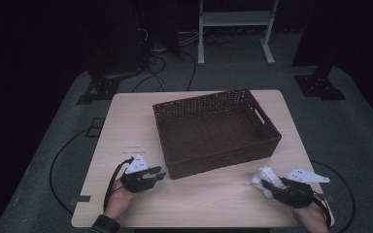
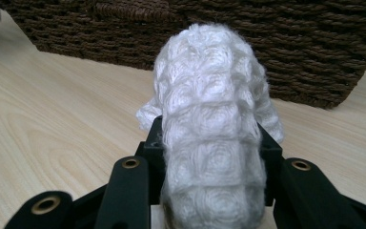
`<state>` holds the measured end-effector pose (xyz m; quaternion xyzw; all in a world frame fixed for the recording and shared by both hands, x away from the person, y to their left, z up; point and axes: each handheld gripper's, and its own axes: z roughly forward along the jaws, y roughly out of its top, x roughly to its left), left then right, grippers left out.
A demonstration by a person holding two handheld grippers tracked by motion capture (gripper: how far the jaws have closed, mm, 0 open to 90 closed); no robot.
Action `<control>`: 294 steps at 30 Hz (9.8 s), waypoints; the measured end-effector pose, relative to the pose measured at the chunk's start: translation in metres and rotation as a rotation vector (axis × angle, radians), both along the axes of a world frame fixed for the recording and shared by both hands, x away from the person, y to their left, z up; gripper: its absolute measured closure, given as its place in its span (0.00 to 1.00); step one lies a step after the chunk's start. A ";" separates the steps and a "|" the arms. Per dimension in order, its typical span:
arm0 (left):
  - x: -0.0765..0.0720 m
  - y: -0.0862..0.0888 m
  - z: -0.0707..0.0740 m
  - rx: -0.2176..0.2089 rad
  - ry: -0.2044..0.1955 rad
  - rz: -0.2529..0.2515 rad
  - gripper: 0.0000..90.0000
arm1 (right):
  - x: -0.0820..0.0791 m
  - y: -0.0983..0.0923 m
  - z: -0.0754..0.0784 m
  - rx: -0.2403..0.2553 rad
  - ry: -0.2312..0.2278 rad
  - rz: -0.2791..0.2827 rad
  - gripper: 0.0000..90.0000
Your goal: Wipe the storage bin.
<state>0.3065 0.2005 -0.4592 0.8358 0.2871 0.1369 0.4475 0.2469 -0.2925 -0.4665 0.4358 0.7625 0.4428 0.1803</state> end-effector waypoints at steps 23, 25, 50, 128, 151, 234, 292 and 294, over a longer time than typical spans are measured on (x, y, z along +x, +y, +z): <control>0.013 0.003 0.050 -0.095 -0.069 -0.080 1.00 | 0.000 0.006 -0.003 -0.006 0.012 0.018 0.67; 0.016 -0.001 0.049 -0.093 -0.064 -0.081 1.00 | 0.000 0.007 -0.003 -0.008 0.012 0.019 0.67; 0.020 -0.073 0.046 -0.141 -0.016 -0.247 1.00 | 0.002 0.009 -0.005 -0.014 0.018 0.029 0.67; 0.212 -0.070 0.080 0.129 0.032 -0.013 0.70 | 0.004 0.004 -0.006 -0.004 0.023 0.040 0.67; 0.198 -0.047 0.079 0.174 0.086 0.051 0.91 | 0.003 0.004 -0.007 -0.001 0.023 0.042 0.67; 0.042 0.038 0.056 -0.051 0.058 -0.090 0.98 | -0.002 -0.003 -0.004 -0.012 0.009 0.001 0.67; 0.003 -0.054 0.020 0.031 0.047 -0.195 0.19 | -0.016 -0.018 -0.007 -0.024 0.013 -0.055 0.67; 0.001 -0.055 0.017 0.038 0.044 -0.192 0.17 | -0.016 -0.018 -0.007 -0.025 0.015 -0.055 0.67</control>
